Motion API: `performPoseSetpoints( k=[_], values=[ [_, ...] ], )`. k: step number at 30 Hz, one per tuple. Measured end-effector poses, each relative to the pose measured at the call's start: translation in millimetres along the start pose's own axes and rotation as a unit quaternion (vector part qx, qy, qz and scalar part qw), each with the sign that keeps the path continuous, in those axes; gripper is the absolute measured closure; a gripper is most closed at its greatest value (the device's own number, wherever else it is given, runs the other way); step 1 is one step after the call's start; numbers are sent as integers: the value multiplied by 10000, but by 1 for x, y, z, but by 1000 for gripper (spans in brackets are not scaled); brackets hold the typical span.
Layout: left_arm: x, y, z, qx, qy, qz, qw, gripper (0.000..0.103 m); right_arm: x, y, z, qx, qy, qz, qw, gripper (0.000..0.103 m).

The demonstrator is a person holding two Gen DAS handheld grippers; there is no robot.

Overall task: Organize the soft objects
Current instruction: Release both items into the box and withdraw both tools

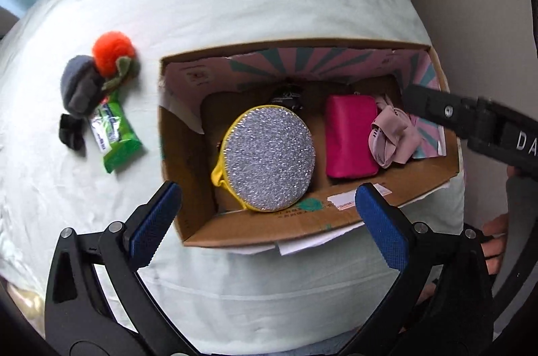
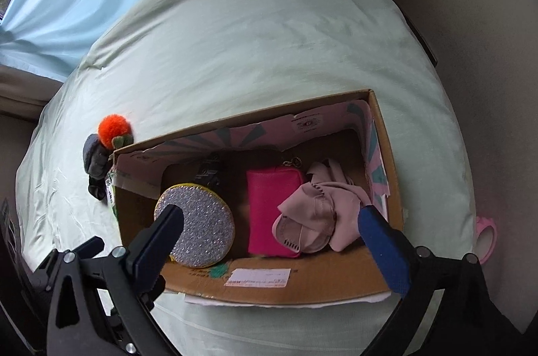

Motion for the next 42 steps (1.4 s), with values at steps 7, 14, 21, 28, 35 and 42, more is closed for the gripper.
performPoseSetpoints(
  k=[7,14,21,28,35,42],
  values=[
    [-32,-4,9,-27,244,-31,9997,0,-27,-13,13,-70,180,-81,9998,0],
    [-80,-4,22,7,739,-112,9972,0,-67,-31,30,-303,439,-110,9985,0],
    [-146,-14,37,70,1297,-47,9915,0,-126,-59,51,-571,904,-143,9942,0],
    [-212,-61,67,-195,1916,-60,9813,0,-184,-105,78,-1017,1554,59,9826,0],
    [-264,-139,105,-520,2342,-284,9704,0,-217,-174,114,-1443,2113,131,9666,0],
    [-288,-224,134,-852,2546,-449,9622,0,-217,-242,140,-1579,2349,15,9591,0]
  ],
)
Point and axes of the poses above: each gripper's, at about its wrist camera, not at the fingertips, and x roughly the way its jaws point, y to its right, z to its underside, the point moved 3 cm from there along x, roughly the way its jaws point, and after that the axes turned 5 degrees about y, right-handed, at the moved point
